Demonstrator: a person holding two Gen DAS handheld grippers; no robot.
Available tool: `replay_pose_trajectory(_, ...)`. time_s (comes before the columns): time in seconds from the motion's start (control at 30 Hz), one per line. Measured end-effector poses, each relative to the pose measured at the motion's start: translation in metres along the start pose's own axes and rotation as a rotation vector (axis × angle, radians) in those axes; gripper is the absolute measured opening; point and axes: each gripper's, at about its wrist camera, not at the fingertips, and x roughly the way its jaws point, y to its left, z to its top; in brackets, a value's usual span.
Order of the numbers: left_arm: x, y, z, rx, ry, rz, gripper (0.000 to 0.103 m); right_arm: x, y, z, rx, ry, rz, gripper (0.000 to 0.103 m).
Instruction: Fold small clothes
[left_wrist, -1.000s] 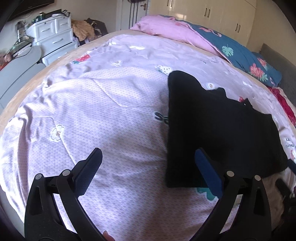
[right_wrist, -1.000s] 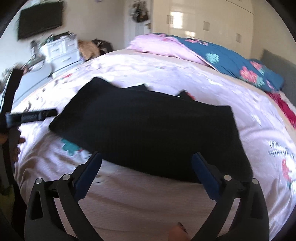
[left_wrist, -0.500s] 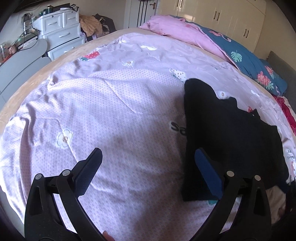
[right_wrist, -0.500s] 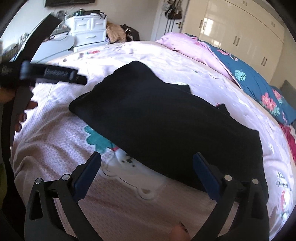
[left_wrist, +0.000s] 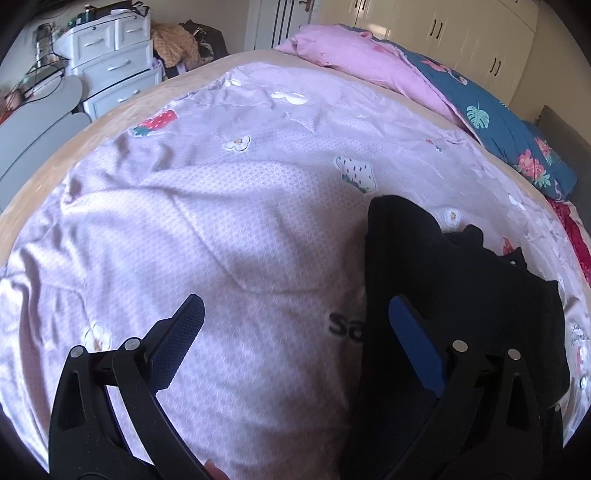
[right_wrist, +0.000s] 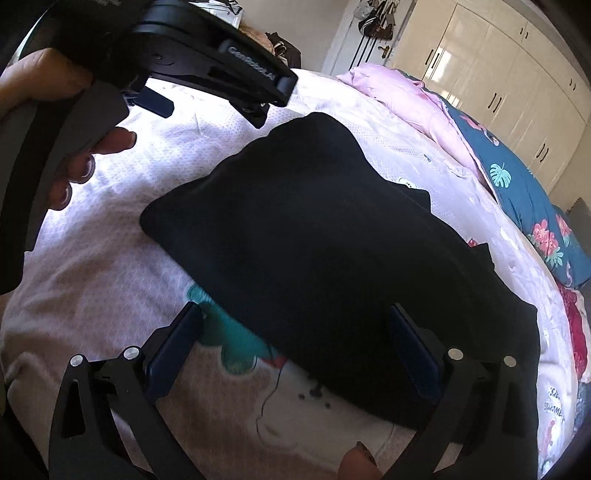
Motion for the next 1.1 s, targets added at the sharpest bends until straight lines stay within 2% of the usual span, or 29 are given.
replay_pose_trajectory(0.3, 0.023, 0.002, 0.023, -0.045, 0.009, -0.001, 0.094, 0.025, 0.000, 0.022, -0.006, 0.008, -0.062, 0.098)
replay_pose_trajectory(0.43, 0.031, 0.005, 0.024, -0.065, 0.028, -0.028, 0.094, 0.029, 0.003, 0.030, -0.033, -0.029, -0.107, 0.096)
replay_pose_trajectory(0.5, 0.031, 0.006, 0.025, -0.068, 0.029, -0.037, 0.094, 0.023, 0.002, 0.031, -0.035, -0.063, -0.109, 0.082)
replay_pose_trajectory(0.6, 0.030, 0.005, 0.027, -0.093, 0.027, -0.095, 0.094, 0.008, -0.002, 0.029, -0.035, -0.123, -0.093, 0.056)
replay_pose_trajectory(0.67, 0.031, 0.002, 0.028, -0.113, 0.035, -0.162, 0.094, -0.003, -0.003, 0.025, -0.045, -0.164, -0.079, 0.024)
replay_pose_trajectory(0.77, 0.033, -0.007, 0.026, -0.115, 0.052, -0.226, 0.094, -0.015, -0.006, 0.022, -0.054, -0.202, -0.087, 0.019)
replay_pose_trajectory(1.0, 0.042, -0.032, 0.019, -0.130, 0.106, -0.376, 0.093, -0.025, -0.022, 0.014, -0.020, -0.235, -0.082, 0.018)
replay_pose_trajectory(1.03, 0.042, -0.037, 0.018, -0.124, 0.103, -0.383, 0.089, -0.028, -0.024, 0.013, -0.011, -0.243, -0.086, 0.017)
replay_pose_trajectory(1.07, 0.042, -0.039, 0.017, -0.123, 0.101, -0.389, 0.081, -0.029, -0.026, 0.012, -0.003, -0.248, -0.088, 0.017)
replay_pose_trajectory(1.1, 0.043, -0.043, 0.016, -0.124, 0.105, -0.405, 0.056, -0.031, -0.029, 0.011, 0.010, -0.253, -0.087, 0.017)
